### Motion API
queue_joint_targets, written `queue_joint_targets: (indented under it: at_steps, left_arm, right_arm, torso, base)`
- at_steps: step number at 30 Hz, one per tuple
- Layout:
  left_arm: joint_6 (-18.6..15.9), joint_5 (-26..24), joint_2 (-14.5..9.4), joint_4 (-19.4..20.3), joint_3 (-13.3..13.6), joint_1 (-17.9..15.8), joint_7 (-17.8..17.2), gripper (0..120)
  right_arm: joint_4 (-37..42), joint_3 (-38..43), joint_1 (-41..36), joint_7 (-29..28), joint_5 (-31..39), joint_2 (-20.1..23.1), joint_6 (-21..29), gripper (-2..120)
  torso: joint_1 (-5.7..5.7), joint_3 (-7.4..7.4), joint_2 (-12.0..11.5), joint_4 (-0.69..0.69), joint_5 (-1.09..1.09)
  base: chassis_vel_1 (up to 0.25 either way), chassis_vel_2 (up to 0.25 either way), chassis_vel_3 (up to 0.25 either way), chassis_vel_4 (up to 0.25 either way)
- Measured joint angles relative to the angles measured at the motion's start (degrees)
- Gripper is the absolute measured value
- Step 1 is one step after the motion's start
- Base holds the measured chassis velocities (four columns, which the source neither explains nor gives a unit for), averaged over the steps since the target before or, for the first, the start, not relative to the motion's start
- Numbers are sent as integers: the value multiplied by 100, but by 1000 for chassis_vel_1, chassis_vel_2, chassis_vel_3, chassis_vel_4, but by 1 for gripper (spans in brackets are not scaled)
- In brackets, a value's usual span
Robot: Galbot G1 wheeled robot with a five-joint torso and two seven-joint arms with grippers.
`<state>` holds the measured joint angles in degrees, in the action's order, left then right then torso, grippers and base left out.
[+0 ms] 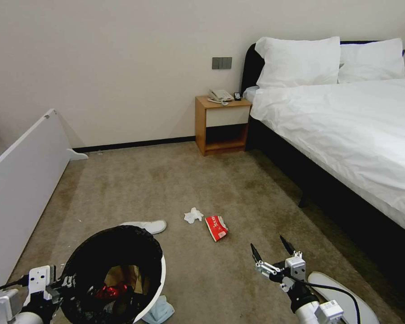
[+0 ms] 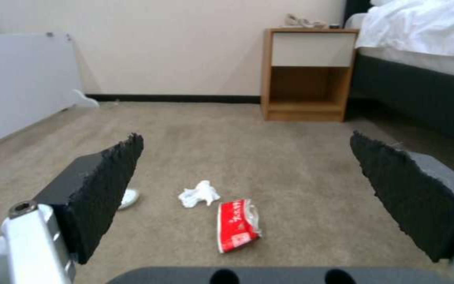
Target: Pick up the trash bin, then pick up the garbage from the floor and place it into the trash bin.
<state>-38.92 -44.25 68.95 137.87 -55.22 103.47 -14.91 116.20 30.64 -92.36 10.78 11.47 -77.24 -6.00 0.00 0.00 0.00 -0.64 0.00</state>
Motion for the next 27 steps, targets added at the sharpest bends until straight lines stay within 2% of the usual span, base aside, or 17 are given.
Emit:
queue_joint_targets:
  at_steps: [27]
  left_arm:
    - [4,25,38,-1,18,-2,-4,3]
  right_arm:
    - [-52,-89,32,2,33,86,40,100]
  torso:
    - [0,0,0,2,0]
  base:
    - [57,61,63,57]
